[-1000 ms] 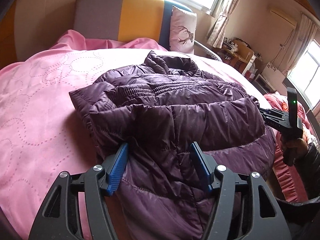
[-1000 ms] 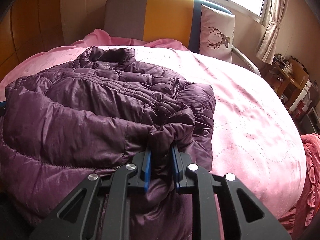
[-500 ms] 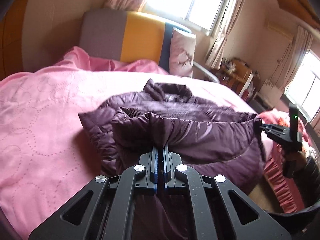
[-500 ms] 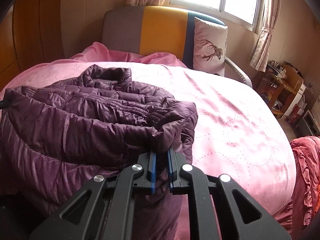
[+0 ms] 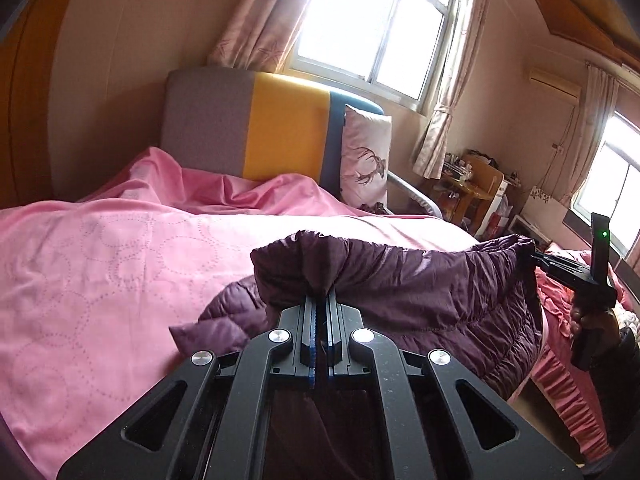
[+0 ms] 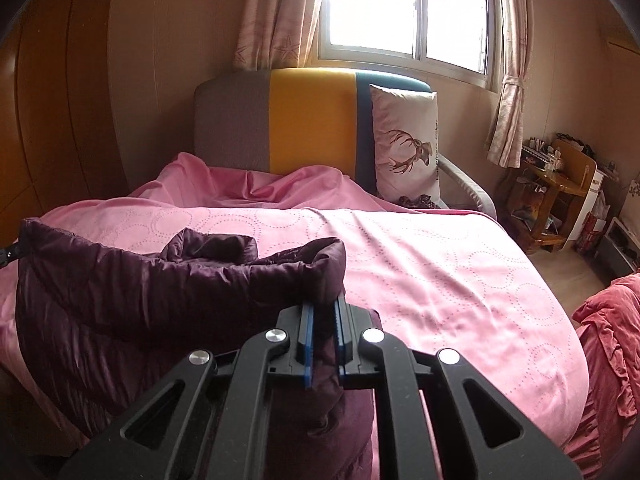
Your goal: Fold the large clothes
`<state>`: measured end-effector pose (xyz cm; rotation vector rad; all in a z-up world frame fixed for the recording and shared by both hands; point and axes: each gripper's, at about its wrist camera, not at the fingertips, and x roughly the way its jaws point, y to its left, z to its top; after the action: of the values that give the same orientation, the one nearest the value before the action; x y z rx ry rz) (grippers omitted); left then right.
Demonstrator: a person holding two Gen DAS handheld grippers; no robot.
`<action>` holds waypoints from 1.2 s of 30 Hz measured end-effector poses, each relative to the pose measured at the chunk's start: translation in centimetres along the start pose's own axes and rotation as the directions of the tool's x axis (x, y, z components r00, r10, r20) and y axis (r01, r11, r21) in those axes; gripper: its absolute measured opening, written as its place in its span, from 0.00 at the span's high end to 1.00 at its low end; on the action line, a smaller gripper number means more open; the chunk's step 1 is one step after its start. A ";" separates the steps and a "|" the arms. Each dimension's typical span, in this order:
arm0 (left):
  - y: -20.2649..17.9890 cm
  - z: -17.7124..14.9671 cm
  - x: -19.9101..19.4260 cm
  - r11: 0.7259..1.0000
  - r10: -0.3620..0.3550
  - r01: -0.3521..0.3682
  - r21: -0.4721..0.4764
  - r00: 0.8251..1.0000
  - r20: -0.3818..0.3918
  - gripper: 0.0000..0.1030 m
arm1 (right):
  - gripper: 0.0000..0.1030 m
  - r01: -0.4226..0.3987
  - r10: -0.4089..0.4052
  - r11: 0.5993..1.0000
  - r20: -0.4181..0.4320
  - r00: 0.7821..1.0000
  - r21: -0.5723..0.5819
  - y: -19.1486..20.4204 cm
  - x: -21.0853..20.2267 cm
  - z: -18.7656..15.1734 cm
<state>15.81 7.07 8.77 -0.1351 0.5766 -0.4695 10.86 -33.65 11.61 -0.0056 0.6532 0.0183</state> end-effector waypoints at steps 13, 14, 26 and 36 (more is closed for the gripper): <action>5.8 3.3 11.6 0.990 0.023 -0.046 -0.133 0.985 -0.170 0.98 | 0.93 0.048 -0.040 0.997 -0.123 0.992 0.061 -0.6 12.2 3.9; 6.1 3.1 12.4 0.989 0.021 -0.048 -0.141 0.983 -0.183 0.98 | 0.93 0.054 -0.044 0.996 -0.138 0.989 0.064 -0.7 13.3 3.7; 8.9 0.3 19.7 0.973 0.057 -0.124 -0.192 0.945 -0.323 0.98 | 0.92 0.105 -0.070 0.989 -0.301 0.951 0.102 -1.4 23.4 0.4; 9.2 -2.1 21.7 0.971 0.074 -0.142 -0.192 0.942 -0.327 0.98 | 0.89 0.127 -0.093 0.988 -0.330 0.939 0.083 -0.8 27.0 -2.2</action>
<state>34.21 5.15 -5.98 -0.2333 0.9476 -0.3216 30.99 -34.08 -6.55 0.0557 0.9844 -0.1269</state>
